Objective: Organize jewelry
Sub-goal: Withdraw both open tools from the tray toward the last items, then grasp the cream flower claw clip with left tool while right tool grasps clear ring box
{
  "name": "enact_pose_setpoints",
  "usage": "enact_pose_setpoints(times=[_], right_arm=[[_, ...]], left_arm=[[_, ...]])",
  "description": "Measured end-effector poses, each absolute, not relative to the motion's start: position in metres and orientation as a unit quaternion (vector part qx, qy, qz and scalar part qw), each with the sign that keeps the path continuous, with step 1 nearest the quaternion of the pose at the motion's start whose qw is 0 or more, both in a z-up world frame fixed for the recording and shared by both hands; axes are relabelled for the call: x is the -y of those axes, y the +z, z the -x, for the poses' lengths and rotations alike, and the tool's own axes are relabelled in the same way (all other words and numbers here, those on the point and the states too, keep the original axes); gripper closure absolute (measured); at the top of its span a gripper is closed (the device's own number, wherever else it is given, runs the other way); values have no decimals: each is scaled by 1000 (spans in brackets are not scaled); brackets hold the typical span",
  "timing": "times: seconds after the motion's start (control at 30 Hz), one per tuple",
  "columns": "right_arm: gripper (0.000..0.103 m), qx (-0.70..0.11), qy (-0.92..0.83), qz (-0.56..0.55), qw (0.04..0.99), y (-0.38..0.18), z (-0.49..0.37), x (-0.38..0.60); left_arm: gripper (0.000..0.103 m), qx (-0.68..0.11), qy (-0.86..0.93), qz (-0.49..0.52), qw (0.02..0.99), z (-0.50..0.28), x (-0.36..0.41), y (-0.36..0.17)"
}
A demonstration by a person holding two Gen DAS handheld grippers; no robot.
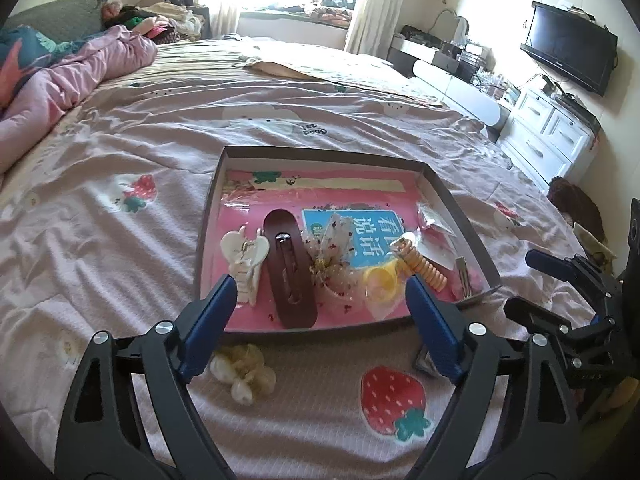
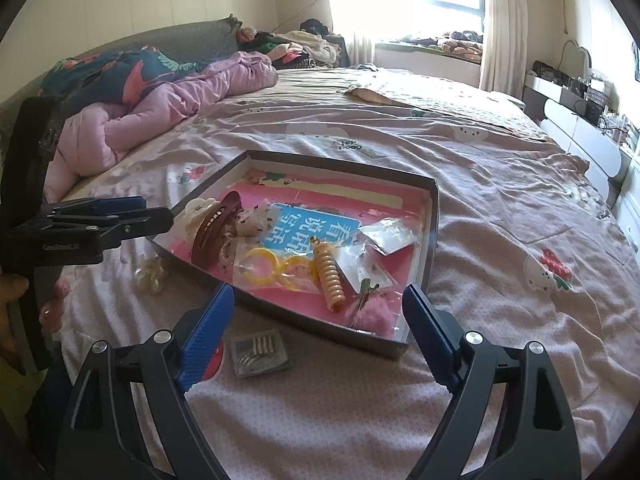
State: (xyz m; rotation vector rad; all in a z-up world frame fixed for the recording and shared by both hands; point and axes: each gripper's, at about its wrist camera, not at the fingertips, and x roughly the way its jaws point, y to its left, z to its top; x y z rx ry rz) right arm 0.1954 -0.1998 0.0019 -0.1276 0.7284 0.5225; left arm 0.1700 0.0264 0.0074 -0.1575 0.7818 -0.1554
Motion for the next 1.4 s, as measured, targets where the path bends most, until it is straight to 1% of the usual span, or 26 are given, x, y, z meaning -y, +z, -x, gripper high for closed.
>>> enact_pose_setpoints(times=[0.63,0.93,1.17,1.23,1.27,1.3,1.37,1.4], right_arm=[[19,-365,276,72,886,-9,-167,185],[19,-390,288,81,871,-33,-167,172],[19,-415,279,84,862,-58,-178,165],[22,-420,279,83,860,-64,-182,164],[24,-424,277,84,858,-68,-185,163],[29,-427,277,84,856,-70,-187,162],[33,-433,278,82,853,-75,-191,161],[38,-434,278,81,853,-76,-193,160]], left_arm=[[23,-387,-33,69,919,-128,-49,3],[23,-417,-15,79,905,-122,-66,-20],[23,-441,-12,88,893,-131,-72,-42],[25,-445,-18,88,891,-135,-70,-45],[28,-448,-21,88,889,-138,-68,-47],[30,-450,-23,89,888,-141,-67,-49],[30,-459,-29,91,883,-148,-64,-55],[33,-465,-29,92,880,-151,-63,-59]])
